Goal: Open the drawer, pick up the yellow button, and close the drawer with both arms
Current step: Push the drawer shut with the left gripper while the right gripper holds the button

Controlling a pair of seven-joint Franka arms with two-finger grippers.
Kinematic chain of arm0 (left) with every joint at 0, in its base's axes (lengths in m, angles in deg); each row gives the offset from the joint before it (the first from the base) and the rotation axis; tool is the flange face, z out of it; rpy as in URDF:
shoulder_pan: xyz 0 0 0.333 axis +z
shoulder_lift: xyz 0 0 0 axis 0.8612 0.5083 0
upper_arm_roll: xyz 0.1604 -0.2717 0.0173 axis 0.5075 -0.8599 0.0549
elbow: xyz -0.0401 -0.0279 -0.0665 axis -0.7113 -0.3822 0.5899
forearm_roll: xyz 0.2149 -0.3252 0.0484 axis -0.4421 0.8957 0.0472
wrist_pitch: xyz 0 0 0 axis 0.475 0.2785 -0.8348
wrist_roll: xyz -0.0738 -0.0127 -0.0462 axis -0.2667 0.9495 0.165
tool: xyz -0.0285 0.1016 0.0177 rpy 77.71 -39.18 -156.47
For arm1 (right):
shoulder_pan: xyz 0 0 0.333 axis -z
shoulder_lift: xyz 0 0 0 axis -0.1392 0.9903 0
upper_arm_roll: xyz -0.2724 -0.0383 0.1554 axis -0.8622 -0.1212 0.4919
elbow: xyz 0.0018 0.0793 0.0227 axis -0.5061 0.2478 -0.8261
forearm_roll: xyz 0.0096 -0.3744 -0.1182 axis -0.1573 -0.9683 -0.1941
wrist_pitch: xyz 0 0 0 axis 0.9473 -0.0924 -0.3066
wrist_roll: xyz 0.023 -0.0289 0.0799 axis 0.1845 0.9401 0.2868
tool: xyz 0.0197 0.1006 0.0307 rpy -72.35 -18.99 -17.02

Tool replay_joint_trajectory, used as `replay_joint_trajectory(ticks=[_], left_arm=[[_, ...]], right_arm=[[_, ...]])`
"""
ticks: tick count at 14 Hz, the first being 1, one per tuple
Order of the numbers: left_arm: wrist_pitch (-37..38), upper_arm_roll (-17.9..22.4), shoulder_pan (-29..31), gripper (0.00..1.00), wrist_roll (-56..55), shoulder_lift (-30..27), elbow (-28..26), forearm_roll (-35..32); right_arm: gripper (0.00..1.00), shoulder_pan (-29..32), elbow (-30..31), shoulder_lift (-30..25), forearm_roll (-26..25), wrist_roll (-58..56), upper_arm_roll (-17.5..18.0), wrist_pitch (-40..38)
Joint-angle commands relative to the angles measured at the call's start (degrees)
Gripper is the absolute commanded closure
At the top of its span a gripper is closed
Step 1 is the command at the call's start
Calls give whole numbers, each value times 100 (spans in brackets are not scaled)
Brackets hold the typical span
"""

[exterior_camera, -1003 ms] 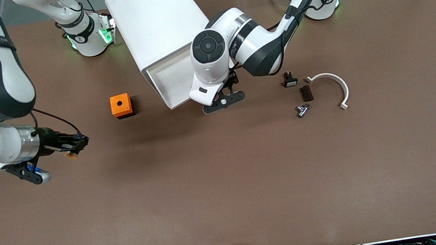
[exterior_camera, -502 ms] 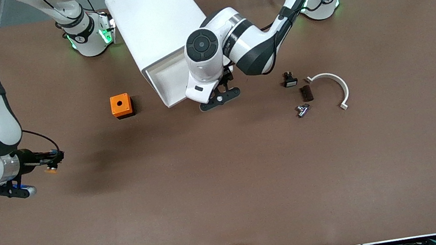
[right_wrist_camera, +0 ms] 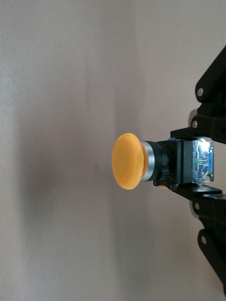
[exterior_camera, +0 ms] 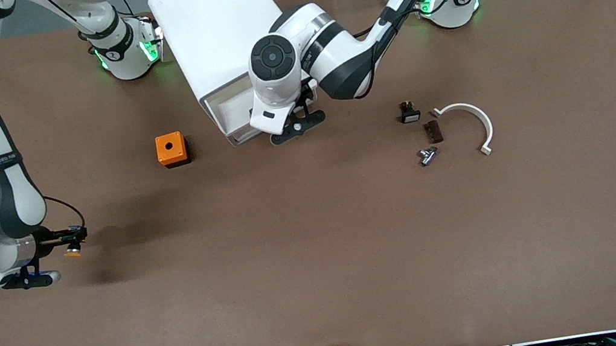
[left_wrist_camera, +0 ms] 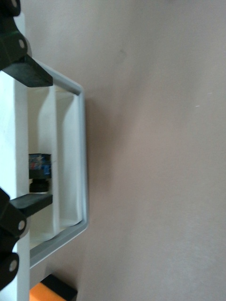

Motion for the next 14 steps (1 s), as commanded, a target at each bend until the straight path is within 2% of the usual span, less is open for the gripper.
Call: replay_joint_trajectory(ticks=[1,4,11,14], left_arm=[[-60,12,-102,0,-197,-3,-60,330],[-60,12,-155,0,-364,6,-86,726],[-60,12,-287,0,-373,93,-165,1517],[-60,12,-331,0,-373,129,-218,1667]], right_arm=[[100,161,-88,187,-211,-193,127,25],[100,205,-62,320,-421,-211,127,164],[100,337,-44,417,-413,-307,135,201],[77,337,-44,425,-387,-307,135,201]])
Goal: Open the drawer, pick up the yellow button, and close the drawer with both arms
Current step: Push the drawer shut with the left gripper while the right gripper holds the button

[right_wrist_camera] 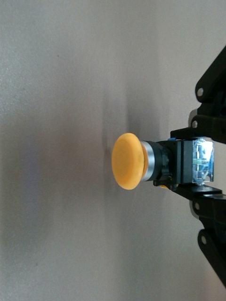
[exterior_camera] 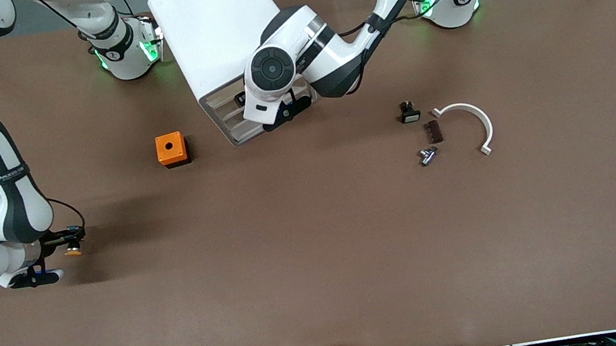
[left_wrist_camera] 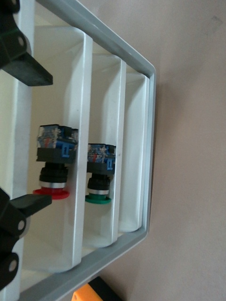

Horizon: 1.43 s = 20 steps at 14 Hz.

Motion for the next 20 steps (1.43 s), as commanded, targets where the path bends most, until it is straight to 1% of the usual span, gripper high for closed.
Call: replay_joint_trajectory(ticks=[1,3,4,5,6,7,8,9,11,12,13,17,20], left_arm=[[-62,5,-132,0,-146,27,-16,268],[-70,5,-124,0,-137,27,-25,268],[-70,14,-115,0,-102,27,-25,250],[-70,14,-80,0,-41,1,-16,189],[-70,49,-45,0,-14,-34,-8,162],[-70,84,-27,0,-5,-87,1,153],[-79,154,34,0,4,-148,10,58],[-79,181,122,0,65,-210,28,-91],[-70,181,402,0,458,-420,2,-172],[-36,181,587,0,826,-526,-25,-181],[-9,181,745,0,1213,-658,-77,-181],[0,181,1448,0,2462,-1343,-709,-277],[-9,163,2098,0,3656,-2185,-1630,-277]], right_arm=[[72,133,-44,38,-79,-47,134,-4],[60,133,-44,38,-70,-38,134,-4],[59,124,-44,38,-70,-38,134,-4],[54,124,-44,38,-70,-38,134,-4],[45,124,-44,38,-70,-38,125,-13],[40,124,-44,38,-70,-38,134,-13],[40,124,-44,38,-70,-38,134,-22],[36,124,-44,38,-70,-38,134,-22],[33,124,-53,38,-70,-38,134,-22],[27,124,-53,38,-70,-29,134,-22],[18,124,-79,55,-70,-12,125,-22],[0,168,-123,135,-61,-12,134,-13],[0,185,-123,152,-61,-20,134,-13]])
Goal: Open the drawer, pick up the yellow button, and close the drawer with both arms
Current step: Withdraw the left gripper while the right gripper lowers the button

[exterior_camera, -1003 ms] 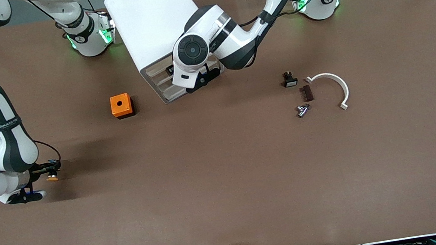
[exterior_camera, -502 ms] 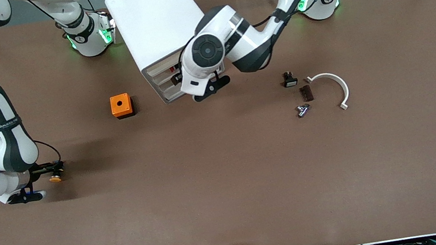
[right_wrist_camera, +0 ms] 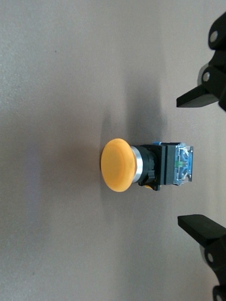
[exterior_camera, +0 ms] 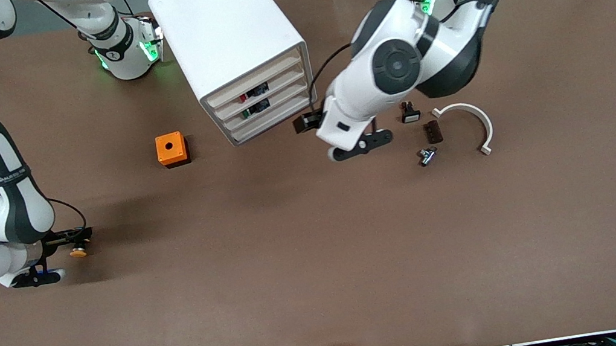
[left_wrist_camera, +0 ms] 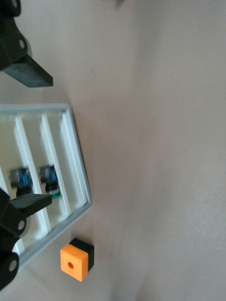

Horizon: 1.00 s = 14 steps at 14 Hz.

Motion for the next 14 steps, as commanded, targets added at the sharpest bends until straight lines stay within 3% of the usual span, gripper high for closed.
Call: replay_joint_trajectory(ticks=[1,6,8,11,14], left_arm=[[-39,-37,627,0,1064,-1087,-1247,-65],[-47,-46,1726,0,2823,-2204,-2391,-416],[-47,-37,2227,0,3464,-2556,-2691,-565],[-30,-37,3027,0,4773,-2725,-2736,-575],[75,-19,3468,0,5067,-2716,-2517,-714]], right_arm=[[0,157,-112,69,-70,-21,124,-31],[0,51,-358,-45,-61,31,177,-83],[0,-1,-332,-343,-52,58,186,-110],[0,-133,-332,-650,-52,286,186,-329],[0,-221,-314,-958,-9,304,195,-496]])
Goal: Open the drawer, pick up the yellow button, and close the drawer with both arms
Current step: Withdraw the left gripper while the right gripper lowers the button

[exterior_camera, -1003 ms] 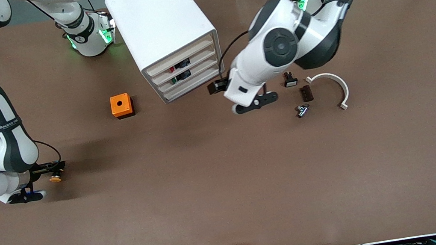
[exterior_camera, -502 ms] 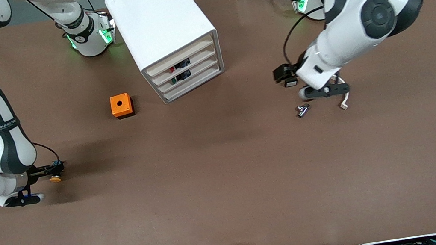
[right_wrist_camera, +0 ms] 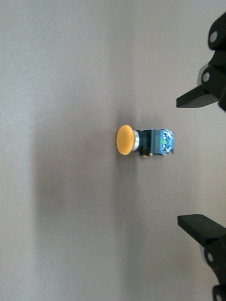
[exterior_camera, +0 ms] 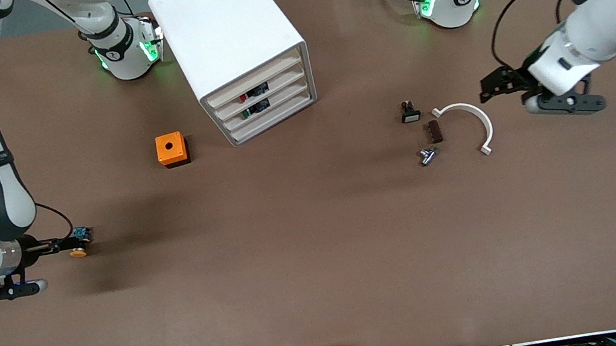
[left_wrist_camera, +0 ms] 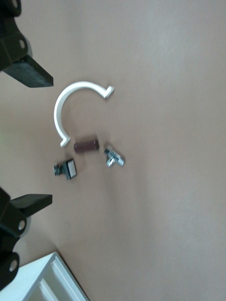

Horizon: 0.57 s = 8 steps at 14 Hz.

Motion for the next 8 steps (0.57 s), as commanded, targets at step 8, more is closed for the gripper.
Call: replay_joint_trajectory(ticks=[8], left_arm=[[420,-32,452,0,36,-126,957,-678]], right_arm=[[0,-467,129,-1332,122,407,21,-663]])
